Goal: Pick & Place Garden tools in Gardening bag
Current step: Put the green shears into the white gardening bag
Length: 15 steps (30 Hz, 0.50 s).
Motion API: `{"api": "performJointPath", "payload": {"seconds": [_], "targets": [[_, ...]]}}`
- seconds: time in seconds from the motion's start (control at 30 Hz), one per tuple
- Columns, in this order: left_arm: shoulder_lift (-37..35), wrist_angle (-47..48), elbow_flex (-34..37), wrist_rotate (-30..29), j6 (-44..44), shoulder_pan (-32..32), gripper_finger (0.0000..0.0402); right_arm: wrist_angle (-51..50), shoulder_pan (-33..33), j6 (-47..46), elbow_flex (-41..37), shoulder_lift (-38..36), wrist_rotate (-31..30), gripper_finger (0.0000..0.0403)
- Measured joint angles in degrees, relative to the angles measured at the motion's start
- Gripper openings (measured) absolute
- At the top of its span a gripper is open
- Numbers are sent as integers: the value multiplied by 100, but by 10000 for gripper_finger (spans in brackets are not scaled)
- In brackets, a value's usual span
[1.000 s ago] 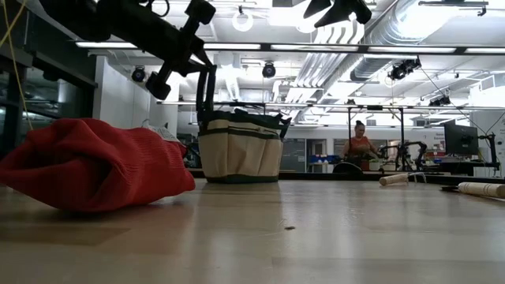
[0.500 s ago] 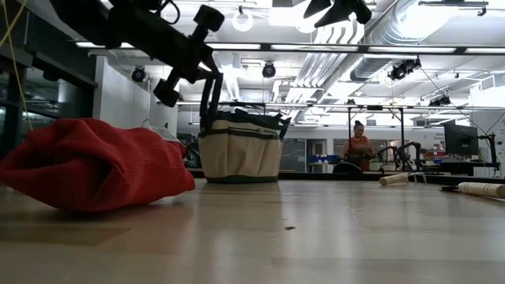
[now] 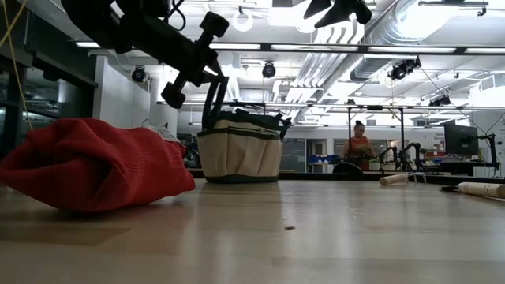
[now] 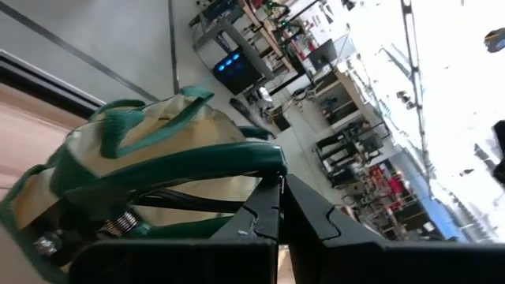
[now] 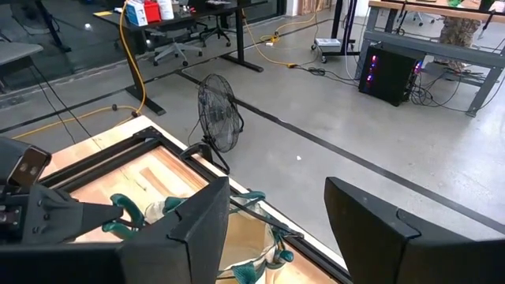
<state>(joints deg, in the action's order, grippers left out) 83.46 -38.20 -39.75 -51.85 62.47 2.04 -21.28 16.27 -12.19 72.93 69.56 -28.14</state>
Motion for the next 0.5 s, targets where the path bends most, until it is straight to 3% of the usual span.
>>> {"api": "performJointPath", "payload": {"seconds": [0.5], "targets": [[0, 383, 0, 34, 381, -17, 6, -64, 0, -21, 0, 0, -2, 200]]}}
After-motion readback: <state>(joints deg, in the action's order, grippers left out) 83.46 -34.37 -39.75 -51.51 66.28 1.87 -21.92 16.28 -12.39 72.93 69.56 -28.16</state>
